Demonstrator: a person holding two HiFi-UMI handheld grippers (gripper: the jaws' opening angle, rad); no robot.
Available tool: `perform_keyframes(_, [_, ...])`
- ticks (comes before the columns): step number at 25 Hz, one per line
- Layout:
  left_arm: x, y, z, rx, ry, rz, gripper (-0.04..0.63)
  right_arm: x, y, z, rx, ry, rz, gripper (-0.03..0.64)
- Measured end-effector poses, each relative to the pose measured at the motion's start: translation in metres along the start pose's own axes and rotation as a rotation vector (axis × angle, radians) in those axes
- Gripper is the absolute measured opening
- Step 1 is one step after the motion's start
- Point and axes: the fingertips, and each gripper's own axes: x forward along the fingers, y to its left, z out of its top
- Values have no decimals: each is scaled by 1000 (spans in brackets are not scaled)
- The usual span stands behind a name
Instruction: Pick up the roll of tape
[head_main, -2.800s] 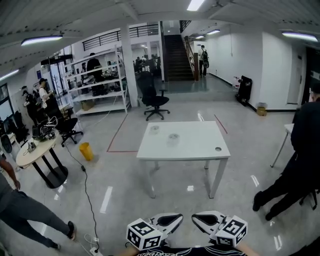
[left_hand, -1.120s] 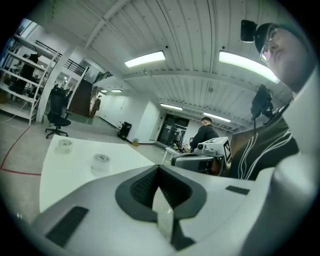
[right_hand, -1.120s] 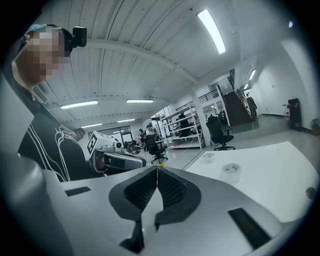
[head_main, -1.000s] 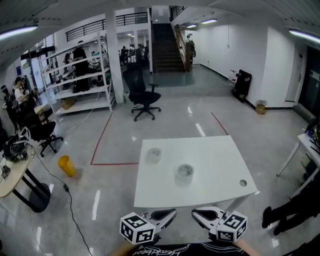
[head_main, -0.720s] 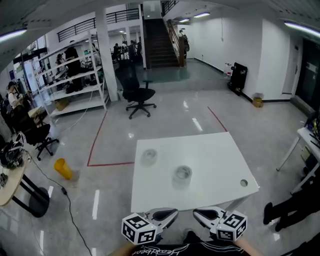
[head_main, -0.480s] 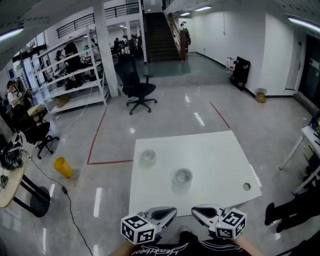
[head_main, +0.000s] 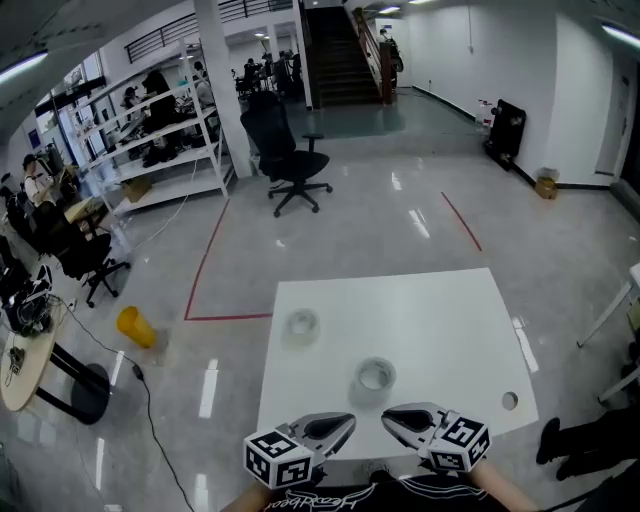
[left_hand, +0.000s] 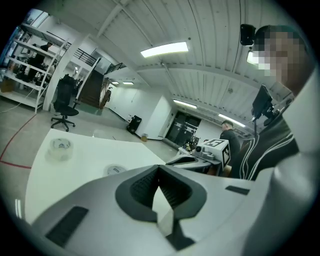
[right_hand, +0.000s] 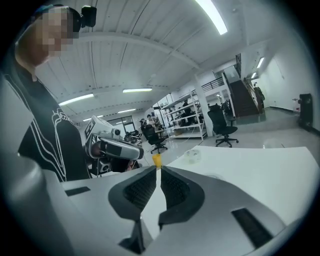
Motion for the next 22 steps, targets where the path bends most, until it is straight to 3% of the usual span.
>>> perform_keyframes(6, [4, 19, 3, -51, -15, 41, 3, 20, -35, -12, -76, 124, -7, 28])
perform_keyframes(9, [-3, 30, -1, -75, -22, 64, 3, 41, -46, -32, -180, 238, -16, 108])
perform_keyframes(11, [-6, 36, -3, -91, -27, 77, 3, 56, -57, -50, -267, 329, -35, 126])
perform_keyframes(19, [-16, 50, -9, -133, -35, 118, 3, 92, -96, -96, -592, 605, -96, 135])
perform_keyframes(22, [-23, 52, -8, -141, -44, 132, 3, 97, -98, -108, -630, 669, -76, 135])
